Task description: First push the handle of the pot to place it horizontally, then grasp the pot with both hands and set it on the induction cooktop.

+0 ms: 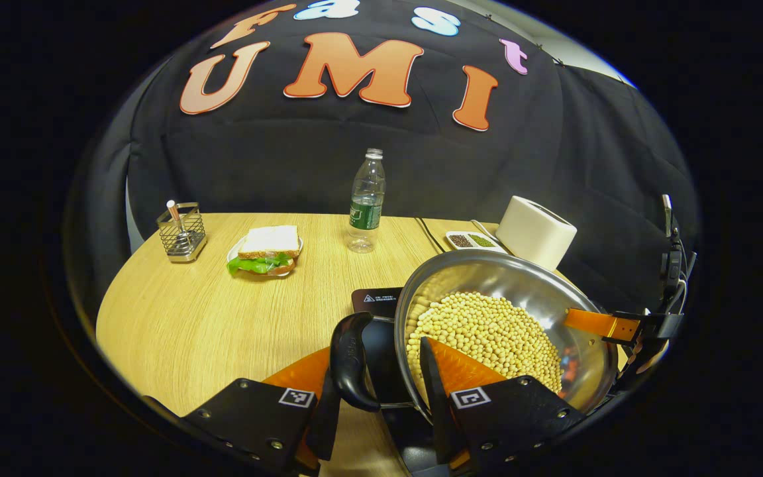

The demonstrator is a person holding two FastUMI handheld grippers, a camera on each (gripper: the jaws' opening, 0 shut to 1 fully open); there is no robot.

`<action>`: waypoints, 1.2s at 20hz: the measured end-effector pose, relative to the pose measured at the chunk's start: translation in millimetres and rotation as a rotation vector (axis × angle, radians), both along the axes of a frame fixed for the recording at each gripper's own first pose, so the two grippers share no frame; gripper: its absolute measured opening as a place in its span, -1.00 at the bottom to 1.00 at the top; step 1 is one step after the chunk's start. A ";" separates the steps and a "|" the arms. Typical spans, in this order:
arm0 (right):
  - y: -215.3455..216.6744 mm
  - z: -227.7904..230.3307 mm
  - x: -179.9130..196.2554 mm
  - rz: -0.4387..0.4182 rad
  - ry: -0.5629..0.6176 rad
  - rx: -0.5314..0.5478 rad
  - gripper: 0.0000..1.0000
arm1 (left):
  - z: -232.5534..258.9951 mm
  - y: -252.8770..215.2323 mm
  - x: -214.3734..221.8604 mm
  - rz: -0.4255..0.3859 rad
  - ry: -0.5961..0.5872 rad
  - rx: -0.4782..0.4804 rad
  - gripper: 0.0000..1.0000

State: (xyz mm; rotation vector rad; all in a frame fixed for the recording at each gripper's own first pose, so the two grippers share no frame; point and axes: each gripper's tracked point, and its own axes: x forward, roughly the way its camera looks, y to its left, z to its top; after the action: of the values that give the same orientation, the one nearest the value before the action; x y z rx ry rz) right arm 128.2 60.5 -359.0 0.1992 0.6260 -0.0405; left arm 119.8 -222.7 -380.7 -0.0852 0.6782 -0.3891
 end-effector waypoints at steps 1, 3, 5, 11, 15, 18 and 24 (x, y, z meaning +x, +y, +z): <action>0.9 0.1 0.9 0.000 0.000 -0.001 0.17 | -1.6 0.2 0.1 0.002 -0.002 0.000 0.22; 1.9 0.4 1.3 0.000 0.000 0.002 0.17 | -1.5 1.8 0.3 0.013 -0.003 -0.008 0.21; 3.5 0.1 1.7 0.002 0.002 0.010 0.17 | -3.6 3.1 -0.9 0.021 0.008 -0.016 0.18; -10.2 45.5 -2.3 -0.027 -0.102 -0.086 0.57 | 63.4 14.2 5.0 0.022 -0.203 0.047 0.30; -6.5 100.1 -19.5 -0.015 -0.192 -0.069 0.89 | 134.1 31.6 -8.4 0.081 -0.310 0.017 0.89; -4.0 155.7 -38.3 0.004 -0.291 -0.073 0.89 | 190.5 59.3 -24.9 0.127 -0.415 0.017 0.90; 1.2 265.6 -78.6 0.056 -0.498 -0.116 0.89 | 297.2 130.1 -44.2 0.276 -0.571 0.068 0.89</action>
State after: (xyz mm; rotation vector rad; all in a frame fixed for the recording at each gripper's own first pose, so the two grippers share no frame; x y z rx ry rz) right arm 49.6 61.7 -93.4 0.0734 0.1318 0.0272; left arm 75.6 -92.5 -83.5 -0.0003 0.1106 -0.1107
